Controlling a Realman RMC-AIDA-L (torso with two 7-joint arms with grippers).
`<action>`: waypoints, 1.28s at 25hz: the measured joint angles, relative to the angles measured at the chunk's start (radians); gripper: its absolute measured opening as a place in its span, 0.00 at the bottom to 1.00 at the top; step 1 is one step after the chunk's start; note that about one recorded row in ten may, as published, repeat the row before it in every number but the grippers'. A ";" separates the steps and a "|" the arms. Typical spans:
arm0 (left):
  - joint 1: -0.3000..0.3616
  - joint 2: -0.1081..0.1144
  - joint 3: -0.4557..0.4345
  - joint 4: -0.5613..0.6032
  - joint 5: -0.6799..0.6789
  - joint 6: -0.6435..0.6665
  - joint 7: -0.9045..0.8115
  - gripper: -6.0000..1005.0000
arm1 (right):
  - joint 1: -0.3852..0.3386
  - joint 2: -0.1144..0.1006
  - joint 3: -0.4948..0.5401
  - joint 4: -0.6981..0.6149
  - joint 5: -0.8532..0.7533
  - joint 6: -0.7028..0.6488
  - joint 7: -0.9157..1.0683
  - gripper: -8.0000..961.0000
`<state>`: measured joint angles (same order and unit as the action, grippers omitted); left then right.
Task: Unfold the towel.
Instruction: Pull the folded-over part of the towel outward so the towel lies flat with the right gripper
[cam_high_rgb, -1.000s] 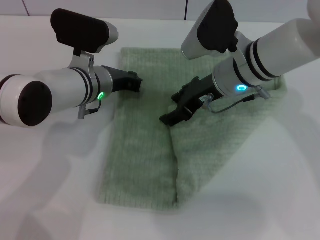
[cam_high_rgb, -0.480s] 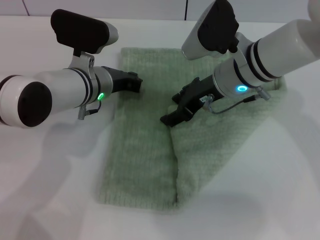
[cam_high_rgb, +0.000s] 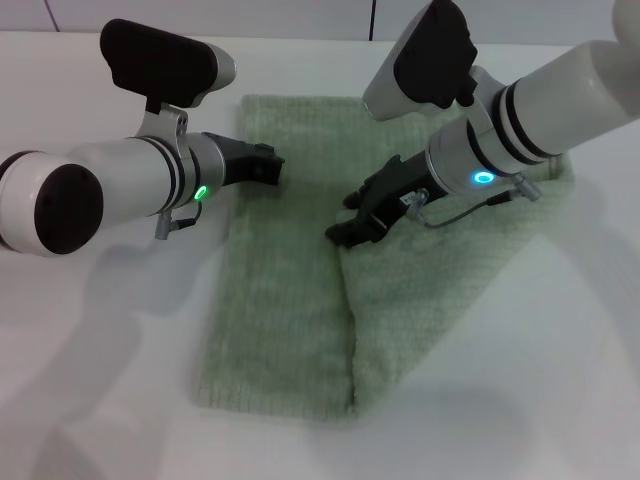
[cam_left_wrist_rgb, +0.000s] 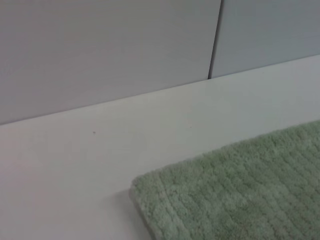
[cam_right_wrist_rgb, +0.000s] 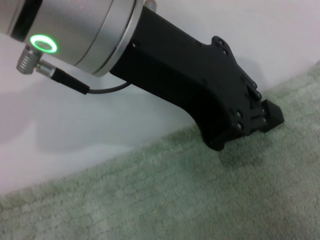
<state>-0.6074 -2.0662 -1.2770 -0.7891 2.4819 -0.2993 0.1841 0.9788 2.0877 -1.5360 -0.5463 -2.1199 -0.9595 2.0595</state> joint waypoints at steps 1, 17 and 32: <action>0.000 0.000 0.000 0.000 0.000 0.001 0.000 0.00 | 0.000 0.000 -0.001 0.000 0.000 0.000 0.000 0.62; 0.000 0.000 -0.002 -0.001 0.000 0.003 0.000 0.00 | 0.013 0.000 -0.027 0.005 0.000 0.006 0.002 0.45; 0.000 0.000 -0.006 -0.001 0.000 0.000 0.000 0.00 | 0.036 0.001 -0.031 0.041 0.000 0.022 0.005 0.26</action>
<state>-0.6074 -2.0662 -1.2826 -0.7900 2.4820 -0.2989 0.1840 1.0148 2.0888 -1.5671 -0.5051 -2.1199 -0.9373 2.0648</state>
